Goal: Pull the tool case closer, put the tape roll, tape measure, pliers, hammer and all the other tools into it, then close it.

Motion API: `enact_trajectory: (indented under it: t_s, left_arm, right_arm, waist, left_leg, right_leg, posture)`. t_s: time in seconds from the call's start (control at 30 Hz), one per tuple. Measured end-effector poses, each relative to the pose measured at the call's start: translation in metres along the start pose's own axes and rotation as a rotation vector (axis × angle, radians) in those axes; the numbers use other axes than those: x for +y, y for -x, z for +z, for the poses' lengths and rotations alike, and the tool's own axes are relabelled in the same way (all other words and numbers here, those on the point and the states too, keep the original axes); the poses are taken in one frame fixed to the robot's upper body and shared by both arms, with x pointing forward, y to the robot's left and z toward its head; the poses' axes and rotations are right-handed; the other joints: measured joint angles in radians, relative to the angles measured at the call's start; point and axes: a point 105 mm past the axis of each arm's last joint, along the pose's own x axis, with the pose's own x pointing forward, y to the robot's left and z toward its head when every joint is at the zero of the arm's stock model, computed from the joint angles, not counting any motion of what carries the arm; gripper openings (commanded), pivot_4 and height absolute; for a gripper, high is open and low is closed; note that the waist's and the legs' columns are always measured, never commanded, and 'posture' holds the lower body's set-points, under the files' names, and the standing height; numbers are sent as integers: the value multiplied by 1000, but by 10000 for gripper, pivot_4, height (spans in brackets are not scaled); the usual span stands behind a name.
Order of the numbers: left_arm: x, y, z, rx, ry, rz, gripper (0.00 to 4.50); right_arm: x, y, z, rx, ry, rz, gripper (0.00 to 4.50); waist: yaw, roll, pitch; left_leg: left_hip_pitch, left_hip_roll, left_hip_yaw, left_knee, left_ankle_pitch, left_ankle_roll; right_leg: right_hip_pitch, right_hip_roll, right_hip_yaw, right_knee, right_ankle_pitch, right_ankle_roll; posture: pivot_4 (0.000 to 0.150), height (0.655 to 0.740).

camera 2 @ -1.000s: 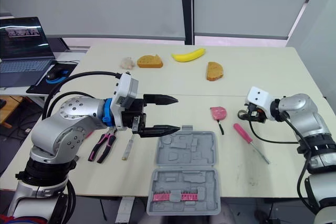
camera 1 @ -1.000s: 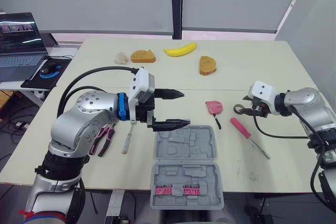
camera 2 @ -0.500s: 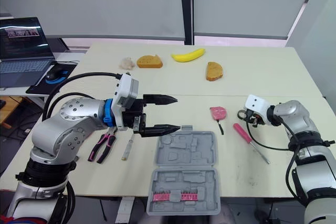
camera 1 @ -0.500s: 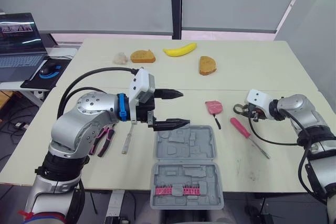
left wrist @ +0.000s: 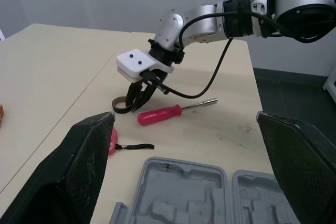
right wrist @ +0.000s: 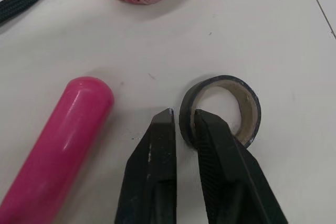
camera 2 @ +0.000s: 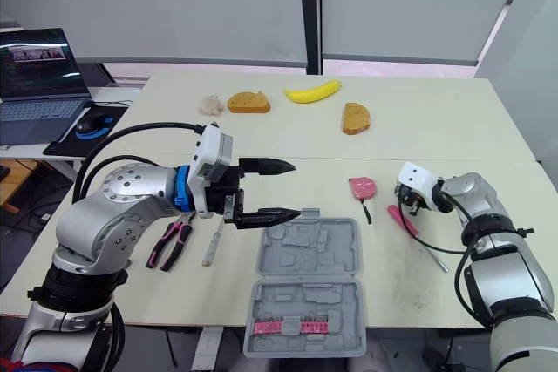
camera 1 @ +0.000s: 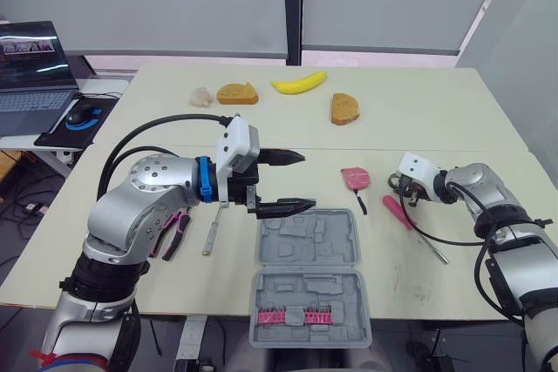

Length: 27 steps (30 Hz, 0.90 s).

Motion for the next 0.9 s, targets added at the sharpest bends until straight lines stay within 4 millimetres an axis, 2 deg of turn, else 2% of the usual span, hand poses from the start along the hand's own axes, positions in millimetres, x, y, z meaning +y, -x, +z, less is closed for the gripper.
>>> enact_trajectory:
  t_s: [0.27,0.37,0.47,0.53,0.63,0.7,0.8,0.9]
  left_arm:
    - [0,0,-1,0,4,5,45000]
    - [-1,2,-6,-9,10,13,45000]
    - [-1,12,-13,-44,38,67,45000]
    - [1,20,-15,-65,48,102,45000]
    - [-2,43,-36,40,137,155,45000]
    - [-5,54,-44,61,198,182,45000]
    - [-14,78,-60,110,262,258,45000]
    - [-19,93,-68,145,295,304,45000]
  right_arm:
    - [1,0,4,-15,24,11,404]
    - [-3,4,25,-70,65,20,404]
    - [-4,15,65,-185,97,29,404]
    - [3,20,87,-250,99,50,404]
    - [40,19,122,-358,62,145,404]
    - [62,17,135,-389,35,201,404]
    - [107,12,167,-454,47,289,404]
    - [146,2,182,-464,64,378,404]
  waist:
    - [-1,0,0]
    - [-5,0,0]
    - [-10,1,0]
    - [-7,1,0]
    - [-7,1,0]
    - [-2,2,0]
    - [-3,2,0]
    - [5,2,0]
  left_leg:
    - [0,0,0,0,0,0]
    - [0,0,0,0,0,0]
    - [0,1,-1,0,0,0]
    - [0,1,-2,0,0,0]
    - [0,2,-3,-1,0,-1]
    - [-1,1,-3,-1,0,-1]
    - [-1,1,-3,-2,0,0]
    - [-1,1,-4,-2,-1,1]
  right_leg:
    - [0,0,0,0,0,0]
    - [-1,0,1,0,0,0]
    - [-1,1,1,0,0,0]
    - [-1,1,0,0,0,0]
    - [-3,3,2,1,0,-1]
    - [-4,2,3,1,0,-1]
    - [-6,3,5,2,0,-2]
    - [-13,3,4,2,2,-4]
  posture:
    - [1500,7400]
    - [1500,7400]
    - [1500,7400]
    - [1500,7400]
    - [1500,7400]
    - [1500,7400]
    - [1500,7400]
    - [1500,7400]
